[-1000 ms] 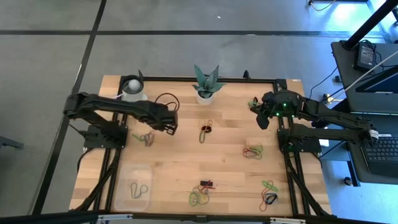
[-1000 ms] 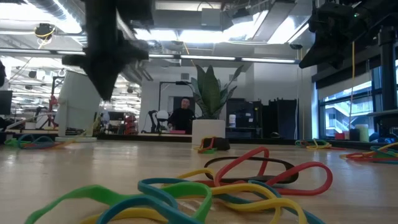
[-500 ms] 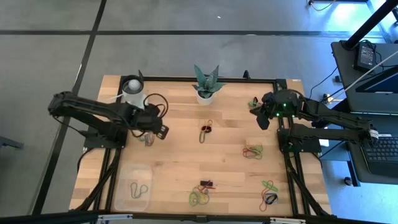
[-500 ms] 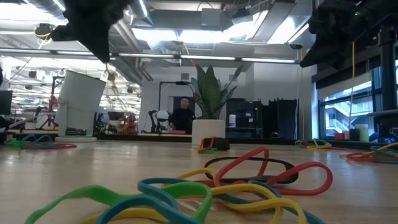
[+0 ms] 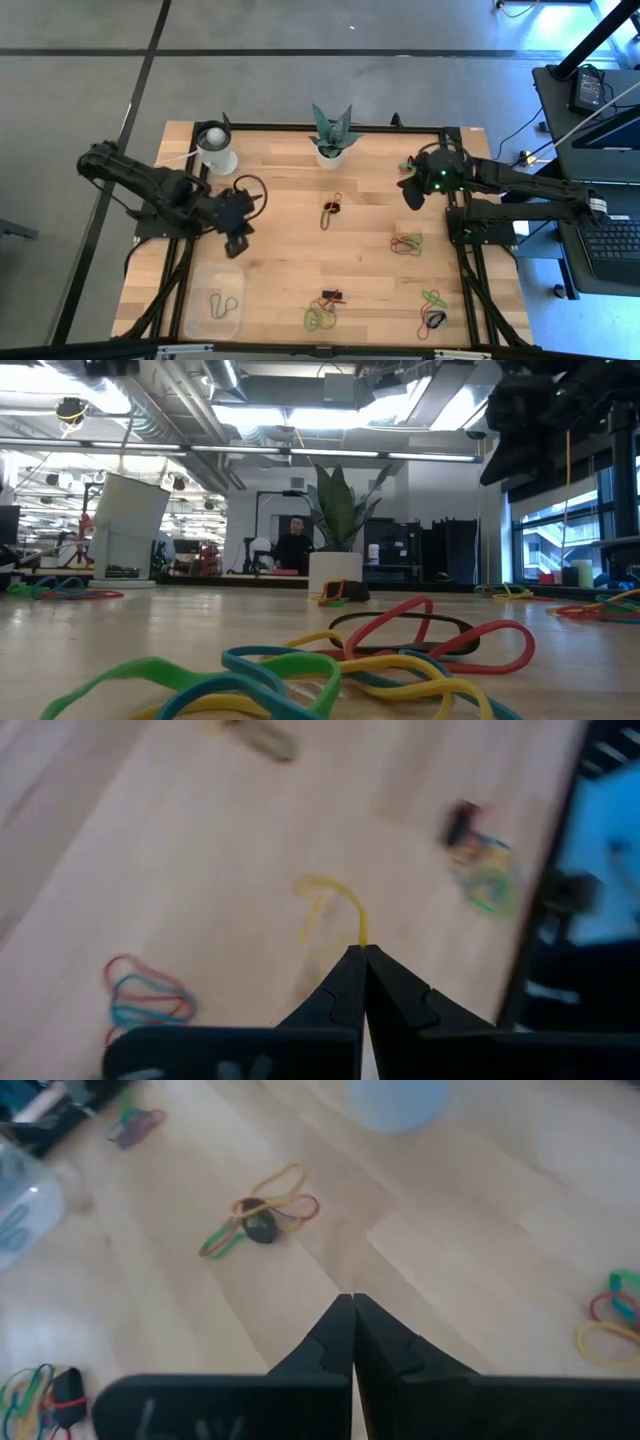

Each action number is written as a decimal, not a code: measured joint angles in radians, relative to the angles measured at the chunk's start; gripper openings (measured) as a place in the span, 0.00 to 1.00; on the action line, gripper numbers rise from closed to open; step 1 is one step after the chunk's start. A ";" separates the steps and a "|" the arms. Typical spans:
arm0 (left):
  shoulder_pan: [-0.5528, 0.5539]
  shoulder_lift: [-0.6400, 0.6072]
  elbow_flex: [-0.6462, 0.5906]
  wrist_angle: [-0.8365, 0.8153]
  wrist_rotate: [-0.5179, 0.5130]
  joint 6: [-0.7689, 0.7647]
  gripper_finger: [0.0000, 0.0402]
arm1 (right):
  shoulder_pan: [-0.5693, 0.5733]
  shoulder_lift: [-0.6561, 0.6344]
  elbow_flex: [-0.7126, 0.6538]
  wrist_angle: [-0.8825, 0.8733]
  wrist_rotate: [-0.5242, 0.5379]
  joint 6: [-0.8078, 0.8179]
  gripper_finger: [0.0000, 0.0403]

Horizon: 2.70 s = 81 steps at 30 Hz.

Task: Pick and place rubber bands into bin
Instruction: Put the yellow rubber band into the transparent bin, then put the black rubber band into the transparent bin

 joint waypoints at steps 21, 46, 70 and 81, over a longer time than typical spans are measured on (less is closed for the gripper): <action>-0.465 0.178 0.060 -0.168 0.115 -0.192 0.00 | 0.000 0.106 0.000 0.208 0.004 0.103 0.01; -0.588 0.407 -0.017 -0.134 0.168 -0.320 0.18 | 0.000 0.106 0.000 0.228 0.004 0.127 0.01; -0.395 0.357 0.108 -0.305 0.029 -0.082 0.00 | 0.001 0.106 0.000 0.259 0.003 0.064 0.01; -0.122 0.274 0.109 -0.013 -0.190 0.330 0.01 | 0.001 0.106 0.000 0.259 -0.019 -0.037 0.01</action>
